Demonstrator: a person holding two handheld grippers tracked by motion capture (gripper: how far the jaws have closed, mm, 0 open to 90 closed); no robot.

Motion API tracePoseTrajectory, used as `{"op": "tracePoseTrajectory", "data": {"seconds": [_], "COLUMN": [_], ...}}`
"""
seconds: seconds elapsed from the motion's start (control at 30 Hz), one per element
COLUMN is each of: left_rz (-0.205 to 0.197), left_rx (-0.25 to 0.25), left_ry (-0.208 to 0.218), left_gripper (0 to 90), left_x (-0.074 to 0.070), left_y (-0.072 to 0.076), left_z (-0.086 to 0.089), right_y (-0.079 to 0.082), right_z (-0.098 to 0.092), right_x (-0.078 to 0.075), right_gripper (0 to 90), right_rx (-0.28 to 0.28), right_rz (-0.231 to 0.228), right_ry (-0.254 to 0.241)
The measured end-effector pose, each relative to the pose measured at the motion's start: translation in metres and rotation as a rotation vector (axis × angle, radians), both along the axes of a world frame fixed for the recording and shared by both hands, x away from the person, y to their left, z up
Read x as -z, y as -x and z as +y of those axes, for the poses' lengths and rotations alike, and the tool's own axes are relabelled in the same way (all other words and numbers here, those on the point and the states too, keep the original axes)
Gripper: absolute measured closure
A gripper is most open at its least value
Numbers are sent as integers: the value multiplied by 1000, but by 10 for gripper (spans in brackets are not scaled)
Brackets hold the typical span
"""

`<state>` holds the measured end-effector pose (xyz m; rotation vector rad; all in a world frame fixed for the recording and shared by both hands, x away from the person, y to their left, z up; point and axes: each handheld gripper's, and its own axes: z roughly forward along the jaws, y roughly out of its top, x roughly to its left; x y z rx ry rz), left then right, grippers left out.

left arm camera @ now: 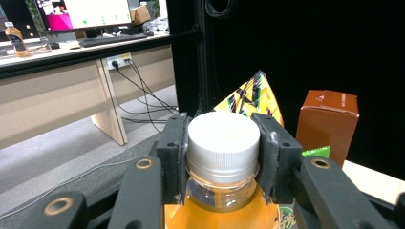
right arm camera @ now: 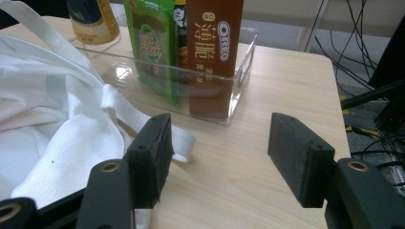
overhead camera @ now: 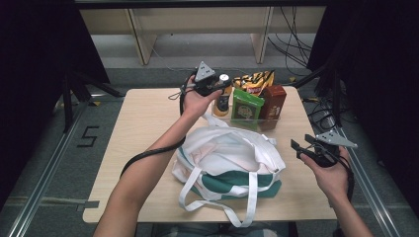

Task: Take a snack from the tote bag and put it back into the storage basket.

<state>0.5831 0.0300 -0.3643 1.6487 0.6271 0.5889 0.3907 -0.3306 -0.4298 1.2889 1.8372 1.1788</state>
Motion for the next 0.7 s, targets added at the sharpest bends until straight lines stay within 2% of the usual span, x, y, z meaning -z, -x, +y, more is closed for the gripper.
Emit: {"op": "tracePoseTrajectory", "data": {"seconds": [0.03,0.13,0.17,0.23,0.37,0.47,0.6,0.63,0.67,0.7], "left_rz": [3,5,6,8,8,12,15,16,19,20], "left_rx": [-1,-4,-4,-5,-6,-8,-9,-9,-11,-11], "left_ry": [-3,-8,-6,-8,-11,-15,-18,-20,-22,-21], "left_gripper": [589,589,588,589,588,588,589,589,588,589], "left_x": [1,2,2,3,5,6,7,7,8,9], "left_y": [-1,-2,-2,-3,-4,-5,-5,-6,-6,-6], "left_z": [0,1,1,1,0,0,0,0,1,1], "right_y": [1,1,1,2,2,2,2,0,0,-1], "right_z": [1,1,3,3,3,2,2,0,0,1], "right_x": [0,0,0,0,0,0,0,0,0,2], "right_gripper": [416,416,416,416,416,416,416,416,416,416], "right_rx": [3,-3,14,13,14,15,13,-7,-7,17], "right_rz": [13,13,8,24,25,15,16,3,3,-18], "right_ry": [-9,-18,-22,-32,-31,-15,-22,7,5,-1]}}
